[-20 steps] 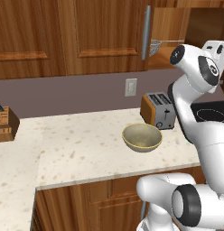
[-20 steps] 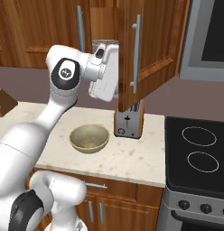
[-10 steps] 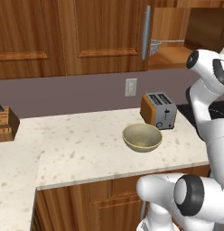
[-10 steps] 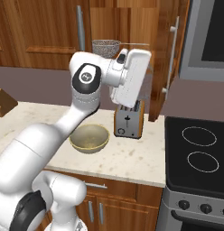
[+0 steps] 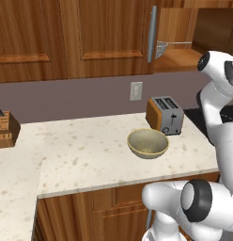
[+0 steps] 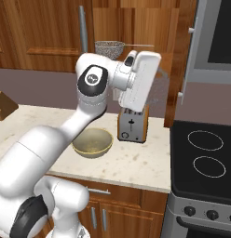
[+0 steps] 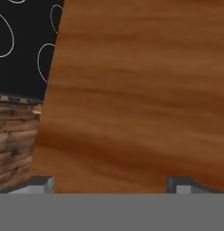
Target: Open the cabinet and setup a tea strainer by placing it in the bowl upright.
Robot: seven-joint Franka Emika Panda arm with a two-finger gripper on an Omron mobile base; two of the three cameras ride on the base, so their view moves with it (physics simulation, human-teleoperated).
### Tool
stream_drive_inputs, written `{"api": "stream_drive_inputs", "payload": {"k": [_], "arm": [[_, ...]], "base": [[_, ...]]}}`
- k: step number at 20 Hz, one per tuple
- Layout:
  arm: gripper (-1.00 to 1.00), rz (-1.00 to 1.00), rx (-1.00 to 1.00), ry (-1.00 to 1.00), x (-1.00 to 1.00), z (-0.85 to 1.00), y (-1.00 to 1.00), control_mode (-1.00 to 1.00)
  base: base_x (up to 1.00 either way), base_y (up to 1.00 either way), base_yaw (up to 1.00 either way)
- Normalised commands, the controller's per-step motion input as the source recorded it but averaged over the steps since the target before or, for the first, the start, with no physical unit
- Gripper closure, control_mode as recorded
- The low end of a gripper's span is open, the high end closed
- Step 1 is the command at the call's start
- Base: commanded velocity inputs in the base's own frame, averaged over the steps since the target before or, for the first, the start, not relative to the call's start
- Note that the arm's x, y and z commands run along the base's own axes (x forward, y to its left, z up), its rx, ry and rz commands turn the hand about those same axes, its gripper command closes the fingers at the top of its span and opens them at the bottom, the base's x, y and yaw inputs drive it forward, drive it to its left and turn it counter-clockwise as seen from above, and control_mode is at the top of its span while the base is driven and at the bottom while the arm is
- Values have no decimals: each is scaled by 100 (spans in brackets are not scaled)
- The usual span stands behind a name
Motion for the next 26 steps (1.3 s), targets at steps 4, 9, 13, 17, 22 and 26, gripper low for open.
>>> {"api": "stream_drive_inputs", "payload": {"k": [4,9,13,17,22,26], "arm": [[-100,-1,5,-12,-38,6,55,-100],[-100,-6,20,-13,-26,4,61,-100],[-100,-9,38,-7,0,-7,76,-100],[-100,-10,52,-13,0,-5,90,-100],[-100,-5,55,-20,0,-1,98,-100],[-100,0,45,-33,0,0,81,-100]], "base": [[0,0,0],[0,0,0],[0,0,0],[0,0,0],[0,0,0],[0,0,0]]}}
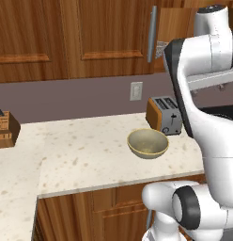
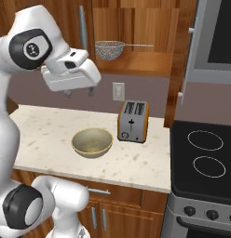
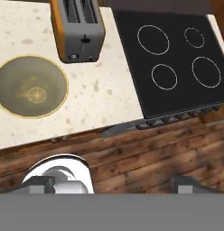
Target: Open the cabinet and setup a tea strainer by placing it in the bowl upright.
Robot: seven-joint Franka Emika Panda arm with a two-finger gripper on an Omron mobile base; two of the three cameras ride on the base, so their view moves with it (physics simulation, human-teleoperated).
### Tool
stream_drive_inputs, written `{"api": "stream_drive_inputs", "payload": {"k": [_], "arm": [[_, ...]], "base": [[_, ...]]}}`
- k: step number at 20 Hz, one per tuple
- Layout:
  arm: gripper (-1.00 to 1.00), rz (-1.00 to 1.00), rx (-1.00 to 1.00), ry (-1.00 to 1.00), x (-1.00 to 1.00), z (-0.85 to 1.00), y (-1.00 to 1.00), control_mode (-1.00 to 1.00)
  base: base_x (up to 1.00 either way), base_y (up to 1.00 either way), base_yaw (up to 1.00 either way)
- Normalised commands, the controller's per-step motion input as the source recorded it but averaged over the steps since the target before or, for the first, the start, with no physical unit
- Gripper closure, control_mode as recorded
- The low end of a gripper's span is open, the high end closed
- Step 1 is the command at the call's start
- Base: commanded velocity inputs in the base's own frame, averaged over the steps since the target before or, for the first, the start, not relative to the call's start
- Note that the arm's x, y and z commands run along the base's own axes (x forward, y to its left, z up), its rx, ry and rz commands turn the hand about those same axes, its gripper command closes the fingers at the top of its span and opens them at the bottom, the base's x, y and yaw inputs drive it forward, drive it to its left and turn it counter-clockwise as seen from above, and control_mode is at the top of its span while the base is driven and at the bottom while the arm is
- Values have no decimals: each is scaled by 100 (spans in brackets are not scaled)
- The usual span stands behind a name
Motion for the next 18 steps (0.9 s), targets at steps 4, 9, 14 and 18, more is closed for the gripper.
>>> {"api": "stream_drive_inputs", "payload": {"k": [4,9,14,18], "arm": [[-100,0,25,-46,3,21,84,-100],[-100,21,13,-66,24,55,68,-100],[-100,14,9,-72,22,52,4,-100],[-100,7,9,-63,31,54,0,-100]], "base": [[0,0,0],[0,0,0],[0,0,0],[0,0,0]]}}
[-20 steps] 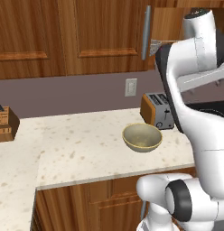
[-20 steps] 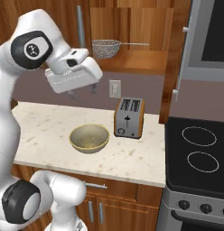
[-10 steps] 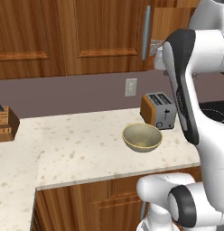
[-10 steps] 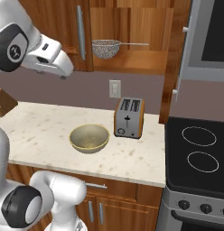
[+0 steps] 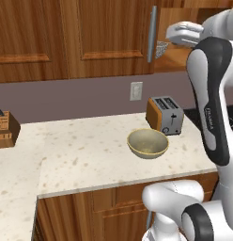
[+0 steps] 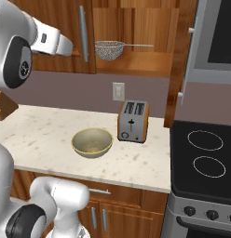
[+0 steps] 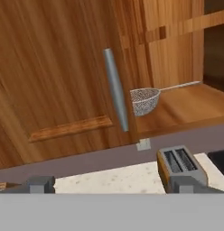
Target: Open the cabinet and setup a tea strainer by placing it in the bowl upright.
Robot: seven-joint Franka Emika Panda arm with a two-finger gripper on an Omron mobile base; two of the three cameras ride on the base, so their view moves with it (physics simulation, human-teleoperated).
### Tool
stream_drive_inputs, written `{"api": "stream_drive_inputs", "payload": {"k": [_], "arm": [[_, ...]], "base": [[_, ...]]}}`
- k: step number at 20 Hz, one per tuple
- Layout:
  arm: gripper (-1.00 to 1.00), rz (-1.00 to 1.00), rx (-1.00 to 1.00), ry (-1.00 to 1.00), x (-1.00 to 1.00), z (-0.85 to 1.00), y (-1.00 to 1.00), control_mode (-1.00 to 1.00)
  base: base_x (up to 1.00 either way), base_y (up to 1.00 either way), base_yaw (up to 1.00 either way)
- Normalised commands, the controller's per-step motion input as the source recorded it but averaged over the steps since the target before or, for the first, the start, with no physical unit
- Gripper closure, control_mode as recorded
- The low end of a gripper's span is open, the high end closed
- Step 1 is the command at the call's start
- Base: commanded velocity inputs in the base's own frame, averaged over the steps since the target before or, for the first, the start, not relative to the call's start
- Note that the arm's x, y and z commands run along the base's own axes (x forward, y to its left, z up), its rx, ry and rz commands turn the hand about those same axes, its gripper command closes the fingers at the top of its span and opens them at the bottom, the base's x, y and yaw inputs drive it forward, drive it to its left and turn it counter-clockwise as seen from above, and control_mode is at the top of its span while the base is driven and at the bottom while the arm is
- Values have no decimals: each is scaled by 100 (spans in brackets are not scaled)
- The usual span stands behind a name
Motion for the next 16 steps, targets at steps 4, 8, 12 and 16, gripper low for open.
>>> {"api": "stream_drive_inputs", "payload": {"k": [4,8,12,16], "arm": [[-100,1,-6,-37,23,29,6,-100],[-100,-2,-12,-1,34,-11,10,-100],[-100,-11,-14,0,20,-13,-1,-100],[-100,-14,-9,0,5,2,-11,-100]], "base": [[0,0,0],[0,0,0],[0,0,0],[0,0,0]]}}
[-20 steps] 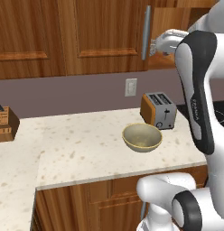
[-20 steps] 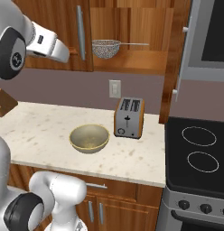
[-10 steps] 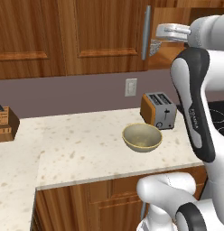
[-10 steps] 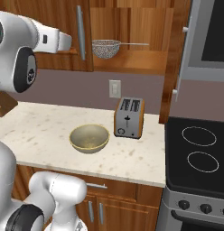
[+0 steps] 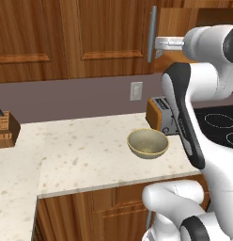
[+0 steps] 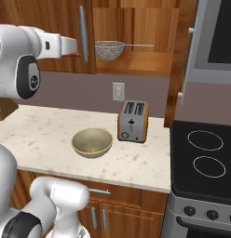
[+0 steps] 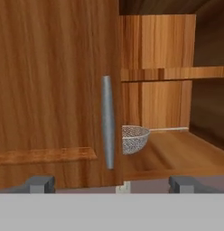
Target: Open the cabinet and setup a tea strainer by placing it in the bowl upright.
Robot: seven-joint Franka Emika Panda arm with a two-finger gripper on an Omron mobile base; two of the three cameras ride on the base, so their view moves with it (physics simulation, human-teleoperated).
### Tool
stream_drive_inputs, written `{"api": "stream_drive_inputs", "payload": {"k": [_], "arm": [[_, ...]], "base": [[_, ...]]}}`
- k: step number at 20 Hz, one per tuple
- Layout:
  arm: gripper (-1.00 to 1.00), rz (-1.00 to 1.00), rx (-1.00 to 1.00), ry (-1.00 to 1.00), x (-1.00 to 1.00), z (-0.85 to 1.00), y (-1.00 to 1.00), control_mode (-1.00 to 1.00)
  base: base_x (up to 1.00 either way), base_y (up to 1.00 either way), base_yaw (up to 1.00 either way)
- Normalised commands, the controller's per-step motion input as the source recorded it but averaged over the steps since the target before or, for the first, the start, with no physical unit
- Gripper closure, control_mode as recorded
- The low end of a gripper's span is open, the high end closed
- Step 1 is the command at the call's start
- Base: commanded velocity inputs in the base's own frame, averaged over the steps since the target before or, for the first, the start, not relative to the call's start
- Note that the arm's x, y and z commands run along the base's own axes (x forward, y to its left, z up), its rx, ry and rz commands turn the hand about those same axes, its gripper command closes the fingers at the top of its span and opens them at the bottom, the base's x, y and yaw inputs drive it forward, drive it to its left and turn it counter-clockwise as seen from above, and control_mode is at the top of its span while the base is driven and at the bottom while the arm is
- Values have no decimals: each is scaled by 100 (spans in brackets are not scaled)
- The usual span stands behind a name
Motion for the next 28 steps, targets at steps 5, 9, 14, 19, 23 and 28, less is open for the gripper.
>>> {"api": "stream_drive_inputs", "payload": {"k": [5,9,14,19,23,28], "arm": [[-100,-12,-3,2,5,0,-23,-100],[-100,-5,0,7,18,0,-21,-100],[-100,-1,4,22,25,5,0,-100],[-100,0,8,11,16,1,6,-100],[-100,0,0,0,12,-6,24,-100],[-100,0,0,0,28,-13,17,-100]], "base": [[0,0,0],[0,0,0],[0,0,0],[0,0,0],[0,0,0],[0,0,0]]}}
